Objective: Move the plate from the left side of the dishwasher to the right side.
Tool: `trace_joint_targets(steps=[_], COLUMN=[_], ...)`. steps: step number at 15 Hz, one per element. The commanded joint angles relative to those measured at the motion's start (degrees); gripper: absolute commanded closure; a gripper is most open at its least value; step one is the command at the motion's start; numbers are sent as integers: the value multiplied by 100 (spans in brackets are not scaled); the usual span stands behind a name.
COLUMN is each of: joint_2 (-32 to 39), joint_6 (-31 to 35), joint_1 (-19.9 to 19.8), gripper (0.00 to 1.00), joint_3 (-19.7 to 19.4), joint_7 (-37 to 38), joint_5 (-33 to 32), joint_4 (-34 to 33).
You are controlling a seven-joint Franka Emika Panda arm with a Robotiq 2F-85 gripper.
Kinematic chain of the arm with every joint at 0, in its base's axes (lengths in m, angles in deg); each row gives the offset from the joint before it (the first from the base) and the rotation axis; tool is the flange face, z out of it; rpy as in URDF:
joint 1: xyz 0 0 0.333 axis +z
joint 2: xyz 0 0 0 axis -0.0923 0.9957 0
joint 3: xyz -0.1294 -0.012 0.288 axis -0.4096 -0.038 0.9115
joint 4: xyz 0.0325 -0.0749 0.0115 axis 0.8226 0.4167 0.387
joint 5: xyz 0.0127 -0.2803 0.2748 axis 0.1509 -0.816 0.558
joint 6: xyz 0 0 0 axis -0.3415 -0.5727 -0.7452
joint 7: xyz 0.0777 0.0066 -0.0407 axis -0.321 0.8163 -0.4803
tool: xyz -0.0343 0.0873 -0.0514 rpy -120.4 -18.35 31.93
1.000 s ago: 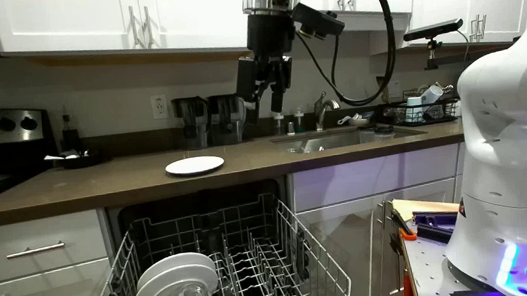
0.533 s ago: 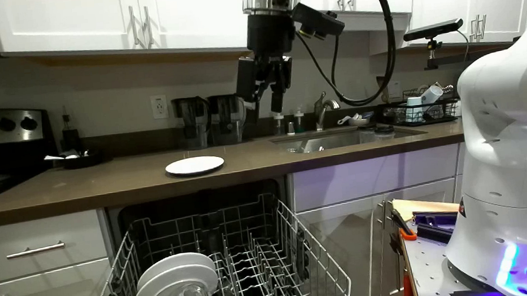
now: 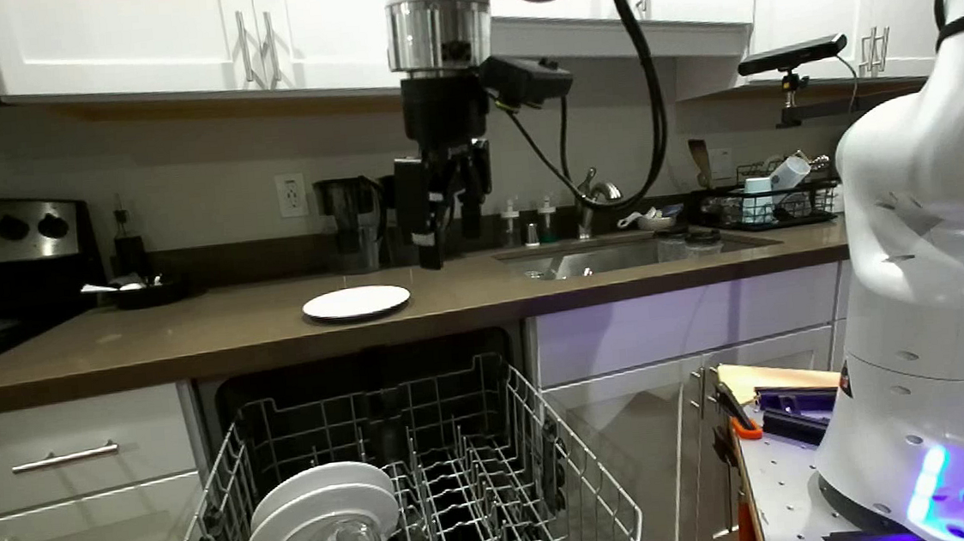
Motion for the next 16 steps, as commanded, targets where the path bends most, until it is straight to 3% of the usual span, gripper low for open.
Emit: trace_joint_targets(steps=[1, 6, 12, 15, 16], joint_2=[1256, 2757, 4010, 4473, 4142], joint_6=[-194, -537, -1079, -1242, -943], joint_1=[140, 500, 838, 936, 934], gripper=[0, 0, 0, 0, 0], joint_3=[-46, -266, -626, -767, -787], joint_7=[-342, -1173, -2629, -2921, -2664], joint_5=[-507, -1068, -1362, -1399, -1270], joint_4=[-1002, -2331, -3633, -4160, -3693])
